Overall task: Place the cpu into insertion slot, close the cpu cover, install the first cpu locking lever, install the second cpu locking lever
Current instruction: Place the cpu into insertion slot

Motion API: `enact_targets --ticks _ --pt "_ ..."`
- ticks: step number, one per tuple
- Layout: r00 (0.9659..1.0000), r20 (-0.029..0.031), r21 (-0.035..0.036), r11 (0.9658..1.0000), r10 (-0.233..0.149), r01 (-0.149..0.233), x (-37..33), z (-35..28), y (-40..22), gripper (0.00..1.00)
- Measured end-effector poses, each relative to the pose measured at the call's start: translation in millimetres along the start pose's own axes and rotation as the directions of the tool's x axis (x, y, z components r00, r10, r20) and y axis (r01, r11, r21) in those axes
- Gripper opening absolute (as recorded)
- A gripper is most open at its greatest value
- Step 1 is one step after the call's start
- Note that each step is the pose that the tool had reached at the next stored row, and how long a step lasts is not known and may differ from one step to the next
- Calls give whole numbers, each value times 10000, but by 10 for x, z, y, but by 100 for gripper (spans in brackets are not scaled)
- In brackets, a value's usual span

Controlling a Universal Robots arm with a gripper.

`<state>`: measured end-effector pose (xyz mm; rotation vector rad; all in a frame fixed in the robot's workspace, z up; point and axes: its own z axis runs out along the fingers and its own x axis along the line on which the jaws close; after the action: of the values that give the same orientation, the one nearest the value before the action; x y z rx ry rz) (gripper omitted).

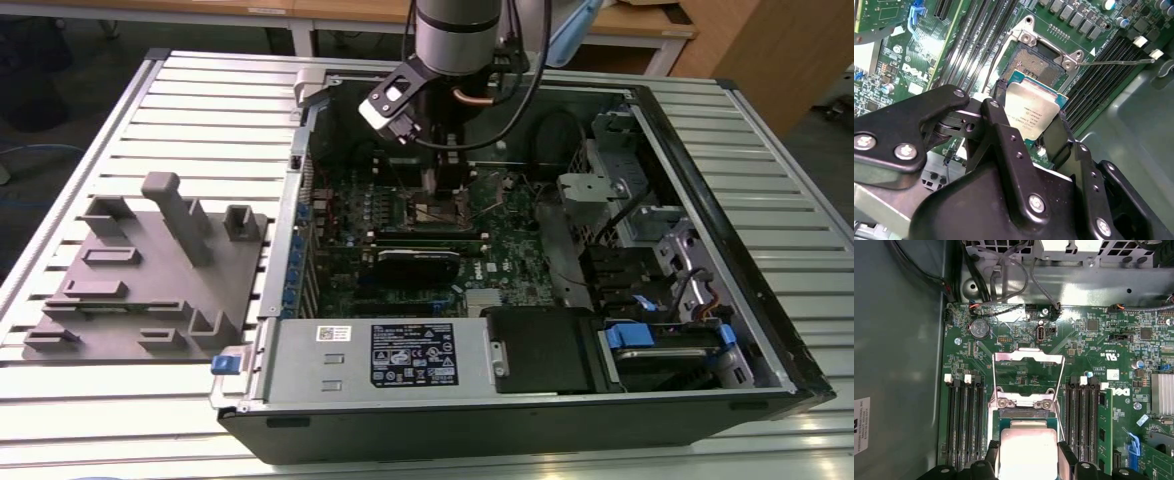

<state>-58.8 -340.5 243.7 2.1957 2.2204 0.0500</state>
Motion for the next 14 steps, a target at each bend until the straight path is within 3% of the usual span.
enact_targets --ticks 14 --pt "10000 1 -3 10000 0 0 0 43 -5 54"
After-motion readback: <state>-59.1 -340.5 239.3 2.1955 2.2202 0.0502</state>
